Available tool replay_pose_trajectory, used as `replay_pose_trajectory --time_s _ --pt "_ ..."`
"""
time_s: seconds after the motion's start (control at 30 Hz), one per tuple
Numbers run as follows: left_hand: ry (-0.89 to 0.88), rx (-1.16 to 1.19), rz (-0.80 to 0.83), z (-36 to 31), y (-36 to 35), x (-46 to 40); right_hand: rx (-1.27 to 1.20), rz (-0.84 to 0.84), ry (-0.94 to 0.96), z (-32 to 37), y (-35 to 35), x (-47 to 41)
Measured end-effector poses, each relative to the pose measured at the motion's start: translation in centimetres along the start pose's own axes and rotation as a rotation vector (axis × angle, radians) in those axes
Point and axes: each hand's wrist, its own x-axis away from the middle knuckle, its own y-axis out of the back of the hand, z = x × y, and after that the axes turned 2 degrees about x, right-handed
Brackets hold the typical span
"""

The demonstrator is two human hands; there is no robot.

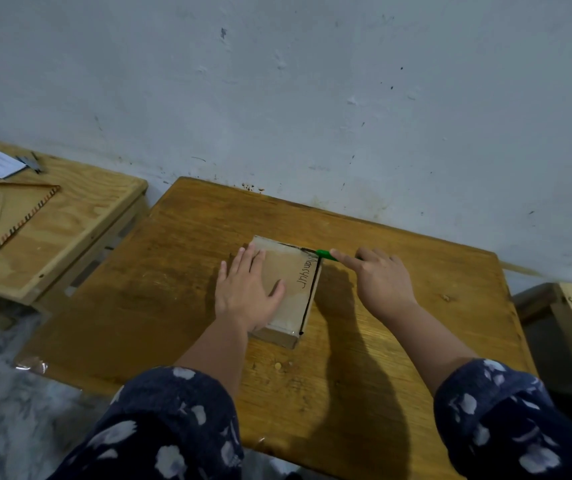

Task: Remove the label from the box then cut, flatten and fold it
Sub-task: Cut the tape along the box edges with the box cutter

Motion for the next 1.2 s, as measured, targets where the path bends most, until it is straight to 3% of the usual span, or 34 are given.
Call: replay_pose_trajectory --time_s 0.27,0.83,0.93,1.1,1.2 --pt "-0.008 -0.014 -0.001 0.3 -0.4 -0.2 -0.032 -0.054 -0.036 0.3 0.5 0.2" --pt "-0.005 -0.005 -0.004 0.0 -0.1 0.0 0.005 0.035 -0.094 -1.2 0.8 1.3" --pt "-0.006 0.003 -0.002 0.0 -0.1 0.0 -0.264 0.043 -0.272 -1.2 1.8 1.2" --pt "-0.018 0.000 0.014 0.2 0.0 0.0 -1.101 0.260 -0.614 0.1 2.3 0.1" --pt "-0.025 0.017 0.027 0.4 0.1 0.0 -1.252 0.361 -0.685 1.4 2.1 0.4"
